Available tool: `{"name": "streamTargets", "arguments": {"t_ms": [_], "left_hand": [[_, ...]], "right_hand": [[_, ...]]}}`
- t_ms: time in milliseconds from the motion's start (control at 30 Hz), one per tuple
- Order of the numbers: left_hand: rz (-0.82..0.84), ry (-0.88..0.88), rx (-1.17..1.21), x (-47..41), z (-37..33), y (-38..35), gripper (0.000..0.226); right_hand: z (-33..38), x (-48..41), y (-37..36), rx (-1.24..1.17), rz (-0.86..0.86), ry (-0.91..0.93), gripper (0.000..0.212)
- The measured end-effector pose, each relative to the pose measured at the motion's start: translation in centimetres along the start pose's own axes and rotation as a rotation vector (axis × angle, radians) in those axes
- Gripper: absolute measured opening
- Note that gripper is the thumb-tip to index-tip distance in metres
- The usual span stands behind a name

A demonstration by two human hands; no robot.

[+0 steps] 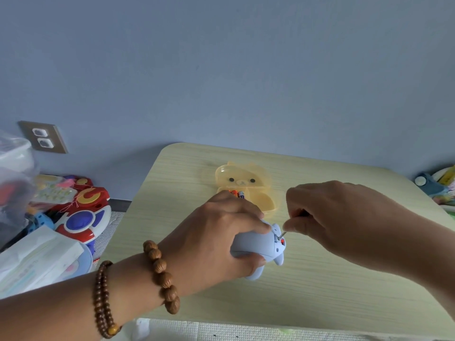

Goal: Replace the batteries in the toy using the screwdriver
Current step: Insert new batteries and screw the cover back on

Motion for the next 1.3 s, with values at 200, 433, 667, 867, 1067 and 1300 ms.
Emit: {"name": "streamTargets", "arguments": {"t_ms": [200,433,667,867,1067,1300], "left_hand": [[-0.019,-0.007,-0.048,0.0,-0.1,0.3,0.039],[-0.008,0.011,0.01,0.1,0.2,0.3,0.041],[-0.009,-0.004,-0.005,0.2,0.1,0.4,0.038],[0.001,0.009,0.021,0.2,0.5,0.6,0.039],[-0.004,0.005,0.004,0.2,0.5,0.7,0.038],[-0.003,0.011,0.042,0.3,0.8,0.7,0.039]], "right_hand": [[-0.6,0.8,-1.2,-0.035,0.03,-0.05,0.031],[0.0,0.3,0.1,-0.031,-0.011,0.004,0.026],[-0.2,0.7,-0.7,-0.092,0.007,-0.054,0.028],[-0.4,0.4,-0.6,-0.105,0.021,-0.058,0.019],[-0.4,-0.1,-1.0,-0.028,0.004,-0.091,0.04],[-0.1,0.3,-1.1,-0.111,0.067,-0.017,0.016]]}}
Point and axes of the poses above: each hand's wrist, its own x-axis away from the middle knuckle, its own y-axis out of the back of the hand, z = x × y, the point moved 10 cm from there along -x, towards the middle knuckle, and after that the axes turned 5 degrees about y, right-handed, at the moved point
